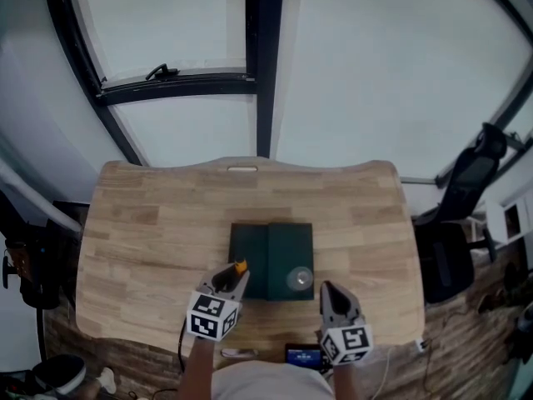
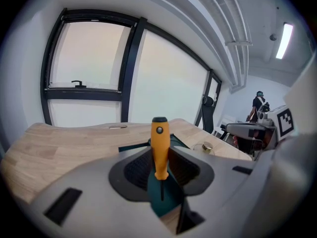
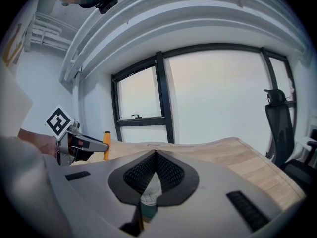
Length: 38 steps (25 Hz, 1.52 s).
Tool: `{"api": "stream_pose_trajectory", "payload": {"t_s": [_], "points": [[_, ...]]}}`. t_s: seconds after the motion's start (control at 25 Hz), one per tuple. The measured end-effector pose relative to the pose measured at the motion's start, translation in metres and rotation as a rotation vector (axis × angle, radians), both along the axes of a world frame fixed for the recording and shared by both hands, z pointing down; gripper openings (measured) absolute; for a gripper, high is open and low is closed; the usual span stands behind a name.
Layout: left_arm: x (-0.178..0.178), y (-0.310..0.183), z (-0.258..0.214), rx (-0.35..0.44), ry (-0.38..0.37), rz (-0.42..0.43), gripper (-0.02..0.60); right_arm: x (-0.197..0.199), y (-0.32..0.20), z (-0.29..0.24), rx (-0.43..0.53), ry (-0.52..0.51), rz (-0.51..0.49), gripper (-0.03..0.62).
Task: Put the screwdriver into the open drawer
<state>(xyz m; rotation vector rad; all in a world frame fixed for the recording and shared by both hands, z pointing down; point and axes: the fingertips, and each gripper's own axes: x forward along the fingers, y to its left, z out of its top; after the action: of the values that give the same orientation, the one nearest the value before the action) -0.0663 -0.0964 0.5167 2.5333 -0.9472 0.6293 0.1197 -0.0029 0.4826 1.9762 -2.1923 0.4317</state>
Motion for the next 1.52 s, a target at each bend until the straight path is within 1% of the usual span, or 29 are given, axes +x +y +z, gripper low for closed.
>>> {"api": "stream_pose_trajectory", "payload": {"t_s": [0.6,1.04,1.36,1.52], "points": [[0.006,-0.005,0.037,-0.084,-0.027,0.007,0.104,0.005,-0.008,0.027,-0.067,-0.019,0.000,-0.003],[0.004,-0.006,0.063,-0.142,-0.078,0.029,0.104,0.004,-0.012,0.043,-0.106,-0.041,0.005,-0.003],[0.003,-0.007,0.076,-0.167,-0.123,0.055,0.104,0.006,-0.018,0.046,-0.112,-0.049,0.015,-0.003],[0.002,-0.005,0.081,-0.186,-0.132,0.062,0.104,0.007,-0.021,0.047,-0.119,-0.048,0.018,-0.003]]}}
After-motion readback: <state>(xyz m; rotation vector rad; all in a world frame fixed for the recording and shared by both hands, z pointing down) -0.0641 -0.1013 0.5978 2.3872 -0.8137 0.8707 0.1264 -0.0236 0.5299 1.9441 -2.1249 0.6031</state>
